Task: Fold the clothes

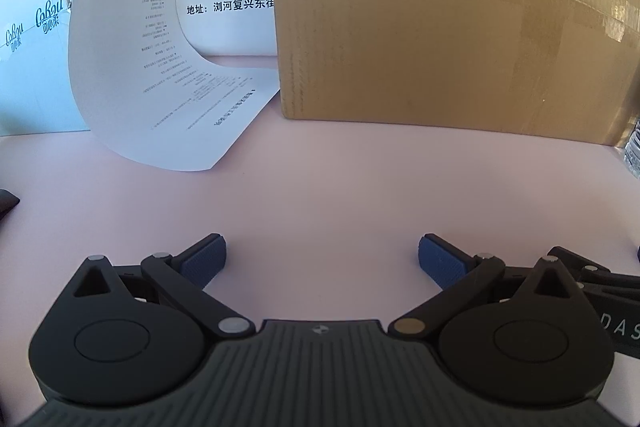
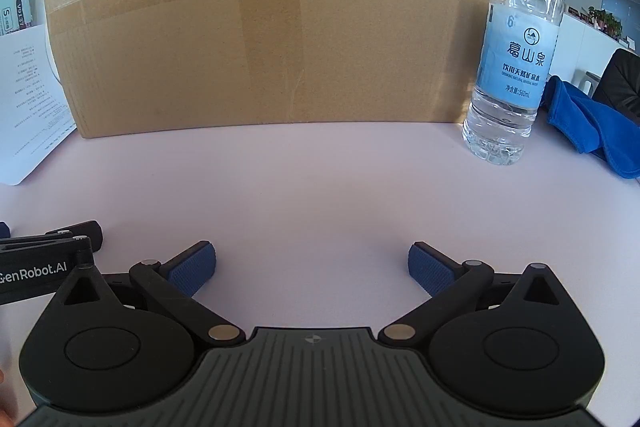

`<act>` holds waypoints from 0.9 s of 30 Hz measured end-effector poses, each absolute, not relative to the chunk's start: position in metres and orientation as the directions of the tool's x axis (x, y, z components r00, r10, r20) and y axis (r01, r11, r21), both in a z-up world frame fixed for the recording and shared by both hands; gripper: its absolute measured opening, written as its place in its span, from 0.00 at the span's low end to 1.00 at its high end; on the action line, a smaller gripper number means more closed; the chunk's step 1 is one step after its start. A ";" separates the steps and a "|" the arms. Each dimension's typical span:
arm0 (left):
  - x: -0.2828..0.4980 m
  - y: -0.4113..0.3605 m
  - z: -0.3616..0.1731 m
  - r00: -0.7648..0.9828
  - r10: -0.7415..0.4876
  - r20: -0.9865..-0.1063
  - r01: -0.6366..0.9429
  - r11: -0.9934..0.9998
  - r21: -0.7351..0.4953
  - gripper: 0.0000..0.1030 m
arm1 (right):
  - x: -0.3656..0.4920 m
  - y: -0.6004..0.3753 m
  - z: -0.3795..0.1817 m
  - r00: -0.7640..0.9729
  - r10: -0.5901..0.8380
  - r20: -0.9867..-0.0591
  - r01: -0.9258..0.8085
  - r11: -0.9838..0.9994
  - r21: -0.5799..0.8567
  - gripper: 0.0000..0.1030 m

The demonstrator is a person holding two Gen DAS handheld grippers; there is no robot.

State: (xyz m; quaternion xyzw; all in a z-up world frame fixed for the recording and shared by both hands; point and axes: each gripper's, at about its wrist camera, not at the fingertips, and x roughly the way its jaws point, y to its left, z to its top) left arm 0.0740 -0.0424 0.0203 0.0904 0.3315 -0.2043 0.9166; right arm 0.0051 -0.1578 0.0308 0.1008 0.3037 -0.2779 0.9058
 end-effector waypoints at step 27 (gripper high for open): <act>0.073 -0.039 0.021 0.697 -0.317 -0.643 0.434 0.900 0.027 1.00 | 0.001 -0.163 0.030 0.664 -0.439 -0.606 0.560 0.829 0.014 1.00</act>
